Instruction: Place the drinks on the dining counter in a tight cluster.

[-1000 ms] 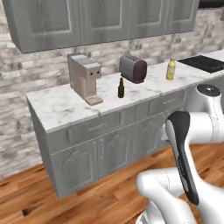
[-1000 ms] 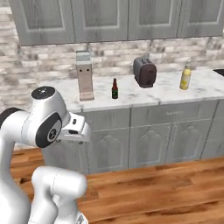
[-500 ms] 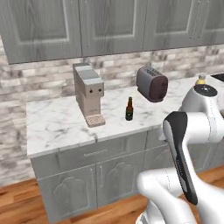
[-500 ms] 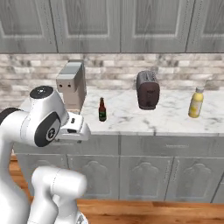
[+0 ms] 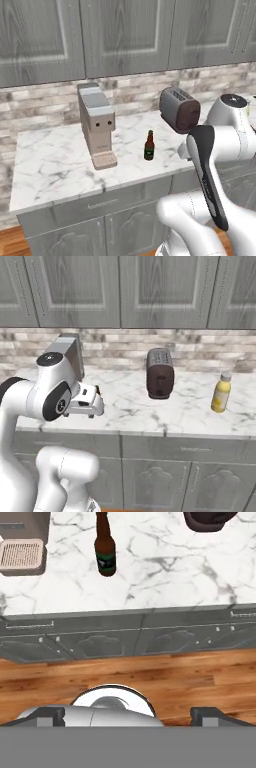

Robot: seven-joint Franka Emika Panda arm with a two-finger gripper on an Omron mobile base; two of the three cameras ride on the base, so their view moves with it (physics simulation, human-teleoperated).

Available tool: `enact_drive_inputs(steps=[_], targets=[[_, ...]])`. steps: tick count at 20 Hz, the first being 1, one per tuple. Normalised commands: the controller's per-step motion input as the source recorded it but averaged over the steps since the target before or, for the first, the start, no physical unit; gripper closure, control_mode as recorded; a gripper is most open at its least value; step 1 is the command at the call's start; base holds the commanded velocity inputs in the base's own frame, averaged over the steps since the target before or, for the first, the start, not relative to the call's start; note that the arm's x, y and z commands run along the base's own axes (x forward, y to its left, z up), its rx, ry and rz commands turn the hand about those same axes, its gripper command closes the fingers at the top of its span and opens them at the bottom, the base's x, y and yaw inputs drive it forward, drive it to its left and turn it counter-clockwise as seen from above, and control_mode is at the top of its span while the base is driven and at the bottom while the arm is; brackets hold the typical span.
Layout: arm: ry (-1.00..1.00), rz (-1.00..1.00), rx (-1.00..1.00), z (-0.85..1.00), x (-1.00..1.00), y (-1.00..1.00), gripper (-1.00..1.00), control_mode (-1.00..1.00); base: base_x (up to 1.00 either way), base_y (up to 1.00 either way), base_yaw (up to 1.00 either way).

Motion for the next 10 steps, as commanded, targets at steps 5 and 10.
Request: enact_drive_inputs(steps=[5,10], targets=[[0.00,0.00,0.00,0.00,0.00,0.00,-1.00,1.00,0.60,0.40,0.00],[0.00,0.00,0.00,0.00,0.00,0.00,-1.00,1.00,0.95,0.22,0.00]])
